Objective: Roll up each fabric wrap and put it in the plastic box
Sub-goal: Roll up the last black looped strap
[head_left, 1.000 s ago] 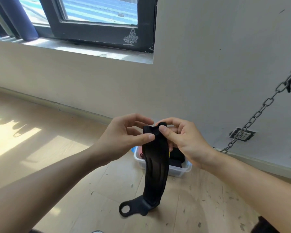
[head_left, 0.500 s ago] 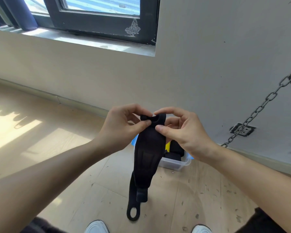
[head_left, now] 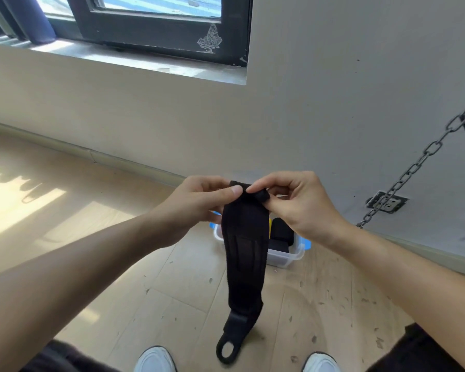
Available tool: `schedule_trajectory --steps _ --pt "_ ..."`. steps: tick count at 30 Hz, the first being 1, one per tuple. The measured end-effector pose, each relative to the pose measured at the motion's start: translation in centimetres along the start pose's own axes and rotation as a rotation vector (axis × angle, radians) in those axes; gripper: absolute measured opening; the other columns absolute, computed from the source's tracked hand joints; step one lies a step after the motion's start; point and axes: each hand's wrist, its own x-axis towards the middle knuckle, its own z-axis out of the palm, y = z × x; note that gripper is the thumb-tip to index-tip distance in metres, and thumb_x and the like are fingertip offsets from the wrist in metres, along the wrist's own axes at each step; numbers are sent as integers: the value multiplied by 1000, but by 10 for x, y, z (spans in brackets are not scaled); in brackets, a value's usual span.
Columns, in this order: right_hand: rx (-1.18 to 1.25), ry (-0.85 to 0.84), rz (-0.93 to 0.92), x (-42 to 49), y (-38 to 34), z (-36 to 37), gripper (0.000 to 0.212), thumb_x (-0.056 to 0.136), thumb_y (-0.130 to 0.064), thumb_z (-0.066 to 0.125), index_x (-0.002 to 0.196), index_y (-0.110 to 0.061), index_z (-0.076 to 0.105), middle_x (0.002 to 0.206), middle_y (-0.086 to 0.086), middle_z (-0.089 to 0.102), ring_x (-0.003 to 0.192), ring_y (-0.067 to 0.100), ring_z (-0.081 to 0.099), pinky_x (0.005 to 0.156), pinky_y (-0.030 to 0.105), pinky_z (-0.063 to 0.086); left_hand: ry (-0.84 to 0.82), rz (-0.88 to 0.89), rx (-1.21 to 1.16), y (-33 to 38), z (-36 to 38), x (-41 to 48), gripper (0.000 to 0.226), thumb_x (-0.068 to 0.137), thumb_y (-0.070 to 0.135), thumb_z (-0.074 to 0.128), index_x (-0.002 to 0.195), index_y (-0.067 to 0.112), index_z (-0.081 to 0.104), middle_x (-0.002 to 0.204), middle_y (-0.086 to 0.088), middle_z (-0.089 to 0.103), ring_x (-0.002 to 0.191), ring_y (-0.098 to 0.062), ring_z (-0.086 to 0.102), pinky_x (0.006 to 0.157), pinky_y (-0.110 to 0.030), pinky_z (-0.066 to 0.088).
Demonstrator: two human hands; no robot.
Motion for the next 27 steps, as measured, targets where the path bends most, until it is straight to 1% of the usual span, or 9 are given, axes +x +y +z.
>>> schedule_trajectory --steps 2,4,7,9,12,16,21,24,27 --pt "-28 -35 12 0 -1 -2 32 90 2 68 89 -28 80 63 5 67 62 27 63 67 50 56 31 6 -42 -3 1 1 29 96 26 69 116 6 73 110 -16 76 94 -24 71 84 -42 55" --pt "-53 -84 44 -2 -2 -5 35 86 6 66 97 -25 79 63 4 66 59 31 58 64 44 53 72 11 -57 -4 2 1 23 98 15 66 116 2 71 111 -21 75 96 -28 72 87 -48 54" --pt "4 -144 91 -3 -6 -8 33 83 -4 70 106 -25 76 79 13 72 72 39 66 73 44 57 114 35 -42 -3 2 0 17 98 9 65 112 1 69 105 -22 76 92 -31 73 79 -41 54" --pt "74 -143 103 -2 -8 -9 36 83 -13 76 116 -26 72 99 9 73 83 37 72 77 43 61 135 71 -35 -1 2 0 13 97 8 66 108 2 70 100 -21 77 87 -31 74 70 -34 56" --pt "113 -141 135 0 -8 -10 38 91 -13 74 127 -22 65 101 6 73 86 29 75 75 37 62 171 125 -9 -1 4 0 12 96 7 67 107 1 69 97 -20 77 88 -37 74 72 -43 59" --pt "103 -174 129 -1 -8 -8 31 94 -12 68 124 -17 65 96 18 74 87 33 75 76 43 63 217 190 7 0 5 0 8 95 2 68 103 3 70 94 -19 77 89 -38 75 77 -45 62" --pt "123 -135 74 -2 -6 -3 28 92 -1 69 118 -12 69 89 15 74 79 33 75 69 45 63 222 222 42 -2 6 -1 9 95 2 68 100 9 72 95 -18 77 91 -37 75 83 -45 63" --pt "139 -81 55 -2 -3 -3 23 92 2 68 111 -9 71 89 19 75 81 35 75 68 50 63 163 175 82 0 5 -1 10 96 9 68 106 10 70 98 -14 77 92 -33 75 75 -35 61" --pt "86 -30 2 -2 -1 -2 23 91 3 69 105 -14 75 88 17 75 81 37 74 68 57 61 79 90 203 2 1 -3 15 99 24 65 112 18 70 100 -5 78 96 -22 74 71 -27 56"
